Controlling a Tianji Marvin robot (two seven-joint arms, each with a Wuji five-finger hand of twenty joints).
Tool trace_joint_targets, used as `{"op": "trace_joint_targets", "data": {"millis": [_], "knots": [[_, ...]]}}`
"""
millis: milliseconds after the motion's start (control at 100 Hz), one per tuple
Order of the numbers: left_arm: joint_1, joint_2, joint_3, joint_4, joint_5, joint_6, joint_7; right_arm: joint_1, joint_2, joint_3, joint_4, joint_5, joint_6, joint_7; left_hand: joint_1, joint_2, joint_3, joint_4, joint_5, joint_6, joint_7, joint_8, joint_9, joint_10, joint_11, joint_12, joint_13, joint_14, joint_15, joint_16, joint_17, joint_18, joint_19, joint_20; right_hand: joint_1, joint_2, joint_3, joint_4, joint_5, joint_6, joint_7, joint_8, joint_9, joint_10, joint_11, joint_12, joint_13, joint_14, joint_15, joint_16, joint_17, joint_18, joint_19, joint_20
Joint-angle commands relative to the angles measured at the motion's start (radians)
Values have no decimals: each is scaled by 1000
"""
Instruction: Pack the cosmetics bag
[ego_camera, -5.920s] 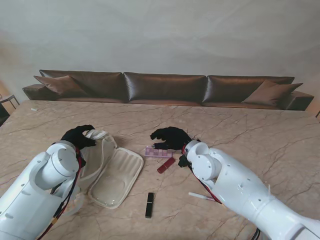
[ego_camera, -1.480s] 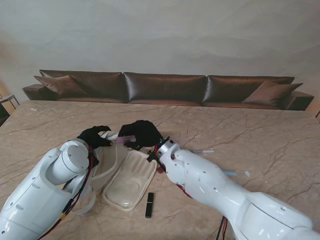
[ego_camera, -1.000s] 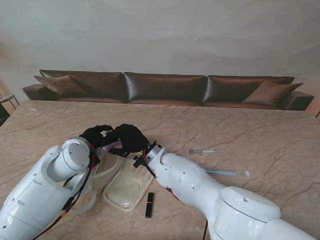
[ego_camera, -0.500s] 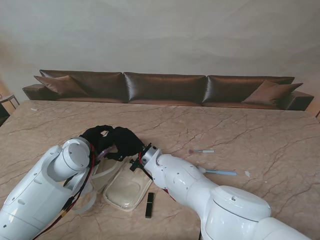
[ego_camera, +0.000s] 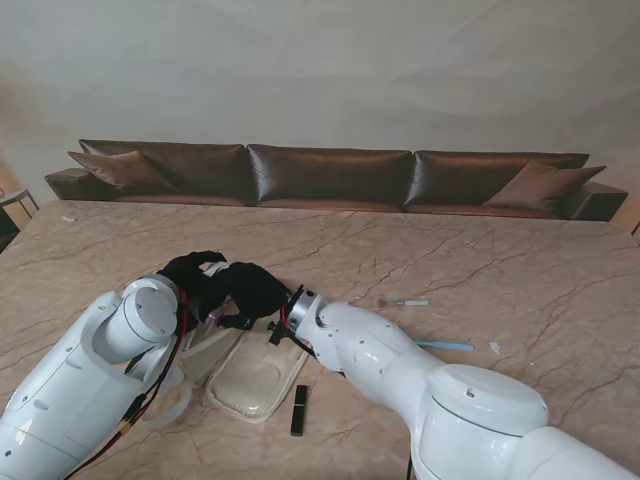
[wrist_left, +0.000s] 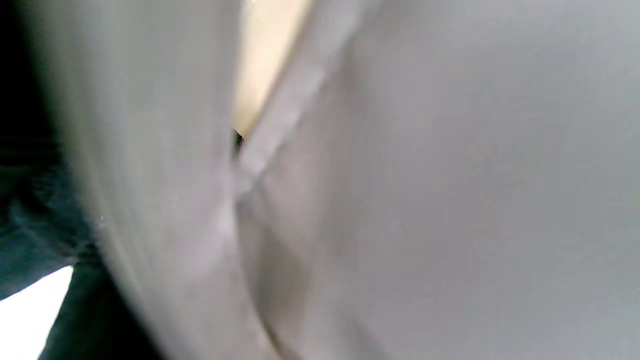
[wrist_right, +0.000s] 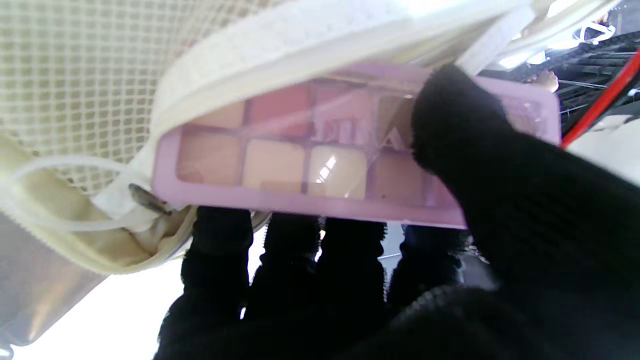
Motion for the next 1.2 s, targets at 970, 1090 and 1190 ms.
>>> {"op": "trace_joint_targets", "data": {"millis": [970,1090,1190], "knots": [[28,-11,-13,-17,-1,14,-8,-273,507,436,-853,-103,403,487,52,142,51,29,107,-30,845,53,27,-164,44,14,70,0,129,54,23,-48,234,-20,-141,59,42,212,-104,181,-229,179,-265,49,100,-69,128,46,-340,-247,52,60,-165,-164],[30,-13,-15,-17,-2,13,-3,-354,564,527,-927,-146,452,583,50,139,52,28,108,-30,845,52,28,-164,44,14,70,-1,129,55,23,-48,234,-20,-169,62,24,207,-106,188,-240,178,-273,54,92,-71,116,53,-358,-256,25,73,-187,-175],[30,-13,-15,-18,-2,15,-1,-409,597,583,-965,-175,482,657,46,137,60,29,108,-28,844,51,28,-162,44,14,70,-1,130,55,24,-51,235,-19,-190,53,12,203,-136,207,-264,173,-319,61,74,-75,54,68,-391,-266,-34,78,-228,-184]]}}
